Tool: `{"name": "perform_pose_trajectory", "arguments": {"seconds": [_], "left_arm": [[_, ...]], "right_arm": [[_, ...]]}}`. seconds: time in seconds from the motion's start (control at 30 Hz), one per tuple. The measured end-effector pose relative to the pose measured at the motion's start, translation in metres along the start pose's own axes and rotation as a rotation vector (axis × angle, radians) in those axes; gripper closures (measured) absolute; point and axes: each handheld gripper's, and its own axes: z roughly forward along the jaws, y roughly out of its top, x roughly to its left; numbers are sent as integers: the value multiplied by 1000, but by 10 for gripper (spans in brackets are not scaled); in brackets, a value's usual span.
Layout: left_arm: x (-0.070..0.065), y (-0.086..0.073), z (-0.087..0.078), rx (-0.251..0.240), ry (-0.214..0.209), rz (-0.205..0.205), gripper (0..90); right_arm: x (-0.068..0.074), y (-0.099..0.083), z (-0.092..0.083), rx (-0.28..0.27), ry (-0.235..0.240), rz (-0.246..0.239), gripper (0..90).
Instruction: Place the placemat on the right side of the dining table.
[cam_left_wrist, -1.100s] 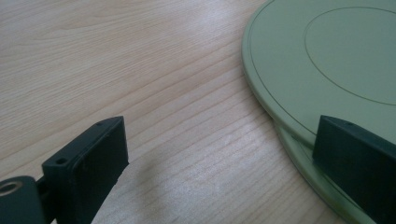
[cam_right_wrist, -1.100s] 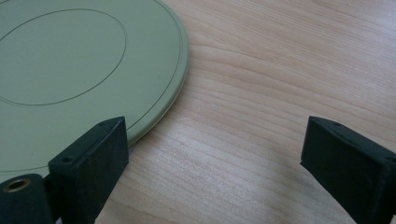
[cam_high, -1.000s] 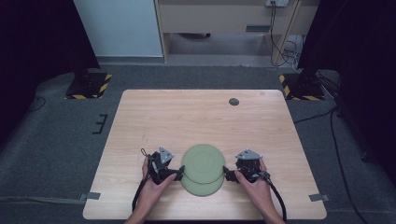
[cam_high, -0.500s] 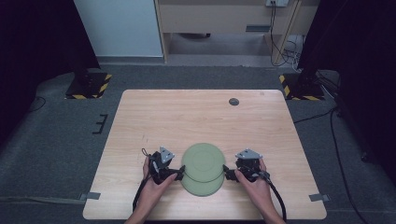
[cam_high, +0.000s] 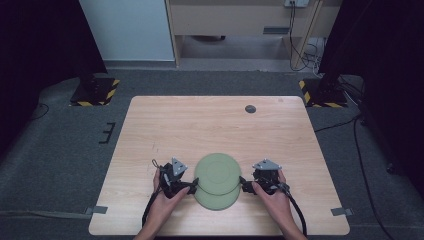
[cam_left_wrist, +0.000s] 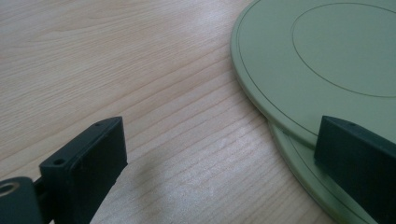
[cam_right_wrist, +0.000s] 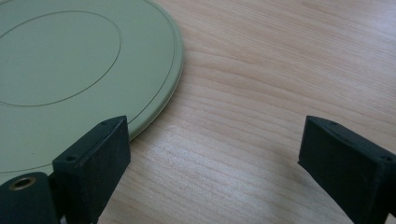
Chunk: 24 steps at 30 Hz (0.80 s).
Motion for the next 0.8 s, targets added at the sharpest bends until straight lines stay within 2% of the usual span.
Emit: {"name": "perform_pose_trajectory", "arguments": {"seconds": [0.23,0.27,0.43,0.6,0.73,0.8], "left_arm": [[0,1,2,-8,13,0,9],[0,1,2,-8,15,-2,9],[-2,0,0,-9,5,-5,33],[-1,1,2,-6,11,-10,5],[-2,0,0,-12,3,-15,27],[-3,-2,-3,-8,-12,-9,27]], "right_arm": [[0,0,3,-17,-17,-4,89],[1,0,2,-23,-23,-18,101],[2,-1,1,-11,-5,-15,113],[0,1,3,-4,-3,-12,82],[1,3,-4,-8,15,14,103],[3,11,-14,23,29,-35,97]]}}
